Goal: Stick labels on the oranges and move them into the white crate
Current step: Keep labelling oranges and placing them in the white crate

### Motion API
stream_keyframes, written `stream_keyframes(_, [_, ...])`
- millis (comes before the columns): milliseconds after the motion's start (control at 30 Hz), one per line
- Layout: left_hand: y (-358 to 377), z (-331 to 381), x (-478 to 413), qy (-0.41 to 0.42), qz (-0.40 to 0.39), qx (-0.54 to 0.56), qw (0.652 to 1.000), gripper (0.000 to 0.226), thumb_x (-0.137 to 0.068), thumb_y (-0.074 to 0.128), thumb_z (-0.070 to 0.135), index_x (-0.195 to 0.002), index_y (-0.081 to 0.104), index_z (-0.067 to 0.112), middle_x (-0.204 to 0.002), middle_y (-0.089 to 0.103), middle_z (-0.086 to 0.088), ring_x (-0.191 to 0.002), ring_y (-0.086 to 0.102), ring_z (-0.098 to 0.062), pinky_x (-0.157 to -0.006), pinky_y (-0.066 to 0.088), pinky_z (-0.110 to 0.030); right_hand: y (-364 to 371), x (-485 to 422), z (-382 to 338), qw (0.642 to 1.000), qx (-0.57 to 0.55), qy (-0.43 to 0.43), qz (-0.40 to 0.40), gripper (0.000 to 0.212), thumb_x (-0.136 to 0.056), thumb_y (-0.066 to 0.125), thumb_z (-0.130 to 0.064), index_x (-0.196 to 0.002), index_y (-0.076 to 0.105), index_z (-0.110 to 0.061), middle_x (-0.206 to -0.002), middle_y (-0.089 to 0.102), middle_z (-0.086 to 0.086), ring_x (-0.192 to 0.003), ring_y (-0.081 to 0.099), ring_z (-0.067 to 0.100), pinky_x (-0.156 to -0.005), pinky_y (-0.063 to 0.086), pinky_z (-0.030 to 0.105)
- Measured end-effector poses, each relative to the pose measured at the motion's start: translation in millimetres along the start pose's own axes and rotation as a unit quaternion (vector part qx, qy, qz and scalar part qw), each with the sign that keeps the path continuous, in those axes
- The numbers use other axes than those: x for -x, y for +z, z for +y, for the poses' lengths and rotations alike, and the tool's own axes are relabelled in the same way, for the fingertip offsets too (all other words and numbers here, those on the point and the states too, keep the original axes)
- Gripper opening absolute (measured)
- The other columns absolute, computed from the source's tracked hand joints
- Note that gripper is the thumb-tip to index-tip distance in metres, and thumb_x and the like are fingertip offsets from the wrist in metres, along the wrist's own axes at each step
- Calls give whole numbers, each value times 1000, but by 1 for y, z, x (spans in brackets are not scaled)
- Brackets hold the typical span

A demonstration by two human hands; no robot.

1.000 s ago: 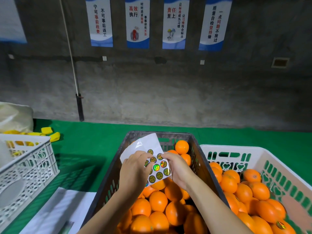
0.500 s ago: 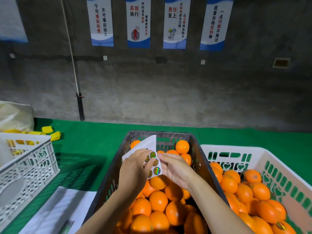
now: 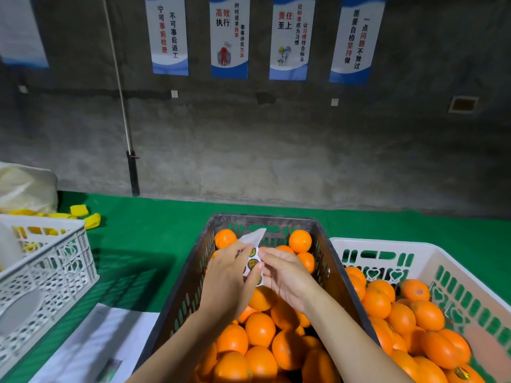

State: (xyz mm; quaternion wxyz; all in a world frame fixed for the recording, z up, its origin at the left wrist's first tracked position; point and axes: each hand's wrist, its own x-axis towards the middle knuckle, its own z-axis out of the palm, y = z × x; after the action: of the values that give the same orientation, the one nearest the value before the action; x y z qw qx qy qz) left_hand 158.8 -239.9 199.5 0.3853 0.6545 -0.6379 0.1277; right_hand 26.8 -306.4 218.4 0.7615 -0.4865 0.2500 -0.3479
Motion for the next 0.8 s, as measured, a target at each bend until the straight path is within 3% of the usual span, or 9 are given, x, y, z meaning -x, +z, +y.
stream_keyframes(133, [-2,0,-3,-13,-8,6,1000,45,-94,61,39,-133,60,16,-109,62,-2,-95,57,-18,-81,49,-33,2,-1,3,999,33,-12,24,28,-102,56,-21,-118,70,-3,-112,73,19,-104,72,29,-79,60,33])
stream_keyframes(300, [-4,-1,-3,0,10,53,999,31,-94,64,30,-119,70,12,-96,72,-2,-82,64,-14,-70,52,-27,5,2,6,985,151,-57,54,31,-103,52,-25,-104,76,-5,-105,74,18,-106,69,33,-97,55,41])
stream_keyframes(400, [-5,-5,-3,37,33,43,998,20,-92,67,27,-103,76,13,-78,72,0,-68,64,-13,-59,53,-28,8,5,4,974,202,-78,68,32,-103,51,-26,-97,78,-10,-101,76,12,-104,69,26,-87,56,25])
stream_keyframes(467, [-5,-7,-5,54,36,28,997,20,-95,61,30,-91,75,16,-70,68,3,-62,59,-12,-55,52,-31,7,8,1,970,225,-74,62,31,-103,52,-26,-97,78,-11,-100,77,8,-103,69,22,-88,55,24])
stream_keyframes(567, [-6,-10,-7,74,17,13,997,17,-96,60,30,-94,74,21,-72,67,5,-63,55,-14,-58,49,-34,5,8,-2,972,214,-62,71,26,-99,58,-25,-96,79,-10,-100,75,18,-102,67,35,-94,54,39])
stream_keyframes(633, [-7,-10,-7,94,2,-9,995,14,-93,64,24,-103,74,21,-77,68,3,-66,56,-16,-59,49,-35,7,9,-3,978,185,-63,75,26,-97,63,-24,-95,78,-4,-101,72,27,-95,66,40,-91,55,40])
stream_keyframes(733, [-8,-7,-5,83,13,-3,996,12,-93,62,19,-97,73,19,-74,65,1,-64,55,-18,-56,50,-38,6,11,-4,970,214,-84,74,27,-97,64,-28,-94,79,-5,-97,74,22,-95,69,34,-88,57,39])
stream_keyframes(800, [-9,-4,-5,56,27,19,998,18,-97,55,23,-90,72,18,-72,61,2,-61,54,-15,-51,50,-37,6,12,-4,972,210,-80,74,26,-98,62,-26,-97,79,-6,-97,76,15,-93,72,23,-78,59,30])
